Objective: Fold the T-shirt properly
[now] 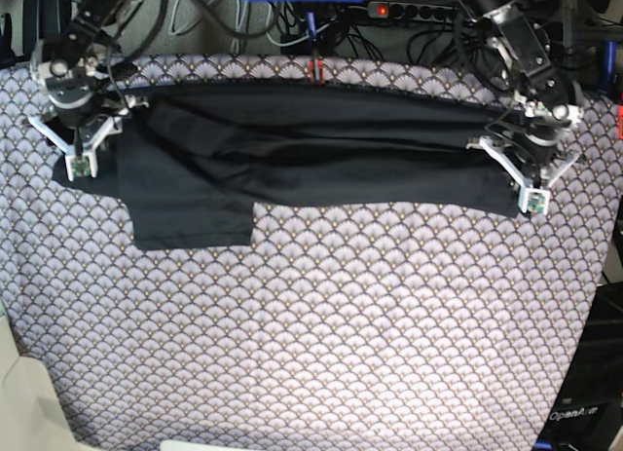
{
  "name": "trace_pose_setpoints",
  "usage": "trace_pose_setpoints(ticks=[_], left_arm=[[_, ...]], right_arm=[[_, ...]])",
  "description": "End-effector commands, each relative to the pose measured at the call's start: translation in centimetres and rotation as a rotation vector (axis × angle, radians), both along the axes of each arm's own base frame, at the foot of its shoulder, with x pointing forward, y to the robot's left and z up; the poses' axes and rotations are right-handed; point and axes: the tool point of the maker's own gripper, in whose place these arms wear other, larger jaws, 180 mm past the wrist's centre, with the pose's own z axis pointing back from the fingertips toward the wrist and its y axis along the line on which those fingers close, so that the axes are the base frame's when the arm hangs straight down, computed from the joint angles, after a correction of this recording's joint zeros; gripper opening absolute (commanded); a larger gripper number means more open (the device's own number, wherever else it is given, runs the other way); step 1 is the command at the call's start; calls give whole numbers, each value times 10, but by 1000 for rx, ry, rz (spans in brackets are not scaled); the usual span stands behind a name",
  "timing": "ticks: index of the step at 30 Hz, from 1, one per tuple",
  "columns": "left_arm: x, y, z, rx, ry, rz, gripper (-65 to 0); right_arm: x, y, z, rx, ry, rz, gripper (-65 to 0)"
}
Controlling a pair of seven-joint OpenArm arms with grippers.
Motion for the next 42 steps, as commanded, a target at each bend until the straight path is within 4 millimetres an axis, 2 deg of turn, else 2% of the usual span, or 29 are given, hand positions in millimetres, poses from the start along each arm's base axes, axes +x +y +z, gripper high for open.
trace_pose_setpoints(ticks=[1,8,14,22,42], left_arm=[[12,2,12,5,-50,-2,-650],[12,1,8,-5,-41,-1,-650],[12,2,8,-4,-42,2,-650],[12,4,9,0,-44,4,-650],[12,5,9,-1,-43,8,-650]], right_arm=[[8,-2,11,-13,-37,-1,-380],[20,-8,23,-32,-28,-34,-380],[23,-12,24,-34,16,-63,-379],[28,18,16,-26,99,19,-379],[26,18,13,-20,111,15,-379]])
